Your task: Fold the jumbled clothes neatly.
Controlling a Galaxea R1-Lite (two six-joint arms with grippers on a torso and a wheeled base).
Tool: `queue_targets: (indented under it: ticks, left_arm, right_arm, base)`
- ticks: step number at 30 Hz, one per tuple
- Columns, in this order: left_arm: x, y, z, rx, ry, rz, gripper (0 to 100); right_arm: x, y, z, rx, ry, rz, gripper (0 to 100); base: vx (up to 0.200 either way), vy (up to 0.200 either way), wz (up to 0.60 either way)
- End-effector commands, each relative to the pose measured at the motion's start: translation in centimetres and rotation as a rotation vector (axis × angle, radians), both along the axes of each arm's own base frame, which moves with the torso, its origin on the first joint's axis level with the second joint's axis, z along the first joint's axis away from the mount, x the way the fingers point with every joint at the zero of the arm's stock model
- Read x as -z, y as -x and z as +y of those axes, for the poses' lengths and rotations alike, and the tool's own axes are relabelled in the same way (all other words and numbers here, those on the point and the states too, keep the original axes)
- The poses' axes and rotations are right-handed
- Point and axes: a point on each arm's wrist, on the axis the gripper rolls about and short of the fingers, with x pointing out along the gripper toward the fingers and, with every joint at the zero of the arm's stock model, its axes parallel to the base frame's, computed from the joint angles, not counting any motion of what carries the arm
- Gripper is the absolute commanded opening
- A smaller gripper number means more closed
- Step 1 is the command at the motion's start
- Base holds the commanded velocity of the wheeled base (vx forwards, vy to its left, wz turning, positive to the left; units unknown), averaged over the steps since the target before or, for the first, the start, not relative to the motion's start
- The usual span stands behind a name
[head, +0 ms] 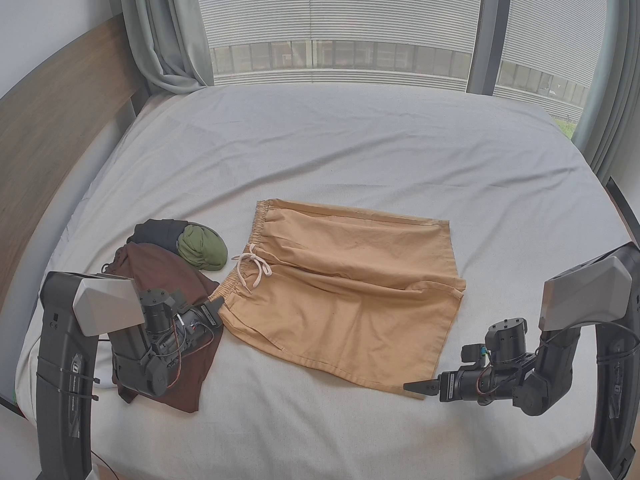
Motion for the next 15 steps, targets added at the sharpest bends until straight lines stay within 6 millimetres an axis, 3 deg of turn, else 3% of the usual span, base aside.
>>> queue_targets:
  ticks: [1, 15]
  left_arm:
    - [0.0, 0.0, 0.0, 0.000, 0.001, -0.001, 0]
    - [-0.2, 0.0, 0.1, -0.003, -0.001, -0.005, 0]
  right_arm:
    - [1.0, 0.1, 0.3, -0.010, 0.005, 0.023, 100]
    - [0.9, 0.1, 1.7, -0.020, -0.041, 0.006, 100]
  base:
    - [0.000, 0.000, 0.00]
    - [0.000, 0.000, 0.00]
